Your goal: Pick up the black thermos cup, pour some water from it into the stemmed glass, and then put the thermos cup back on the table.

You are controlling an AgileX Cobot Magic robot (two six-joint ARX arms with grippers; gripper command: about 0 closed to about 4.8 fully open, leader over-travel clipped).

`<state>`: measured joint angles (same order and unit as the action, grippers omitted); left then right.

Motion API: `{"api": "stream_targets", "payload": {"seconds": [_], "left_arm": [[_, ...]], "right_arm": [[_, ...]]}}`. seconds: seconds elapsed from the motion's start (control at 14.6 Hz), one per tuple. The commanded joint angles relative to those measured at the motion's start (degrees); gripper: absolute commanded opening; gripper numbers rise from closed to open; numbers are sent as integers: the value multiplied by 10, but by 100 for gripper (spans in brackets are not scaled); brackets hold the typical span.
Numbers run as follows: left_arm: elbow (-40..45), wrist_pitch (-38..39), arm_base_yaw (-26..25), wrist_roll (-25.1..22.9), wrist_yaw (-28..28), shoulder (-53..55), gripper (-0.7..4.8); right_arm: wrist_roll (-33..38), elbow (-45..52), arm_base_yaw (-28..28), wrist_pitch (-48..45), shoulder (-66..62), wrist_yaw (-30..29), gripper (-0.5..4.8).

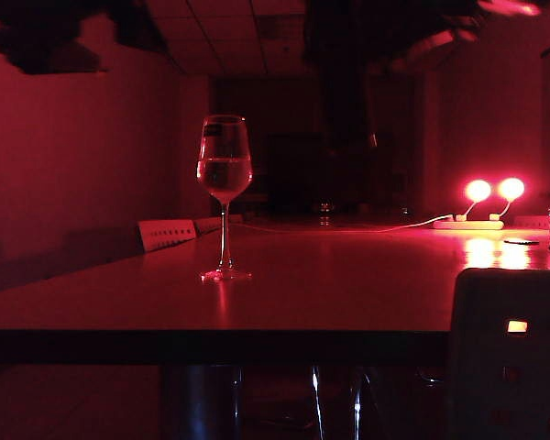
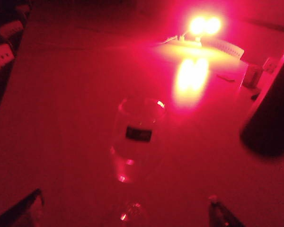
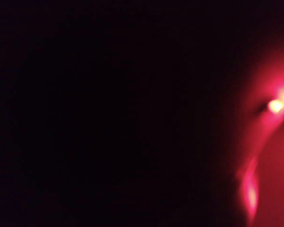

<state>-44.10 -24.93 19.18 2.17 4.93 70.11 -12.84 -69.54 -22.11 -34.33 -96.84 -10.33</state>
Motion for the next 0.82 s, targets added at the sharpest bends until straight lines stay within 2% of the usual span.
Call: {"api": "stream_targets", "payload": {"seconds": [0.07,0.27,0.55,0.82], "left_arm": [[-64,33,0,-2,0,47,479],[-130,43,0,-5,1,102,479],[-166,137,0,-4,4,129,479],[-190,137,0,-5,18,158,479]], "right_arm": [[-50,-90,7,12,-30,3,176],[-64,-191,16,33,-110,3,176],[-149,-287,22,75,-188,1,176],[-209,-393,26,102,-271,-3,176]]}}
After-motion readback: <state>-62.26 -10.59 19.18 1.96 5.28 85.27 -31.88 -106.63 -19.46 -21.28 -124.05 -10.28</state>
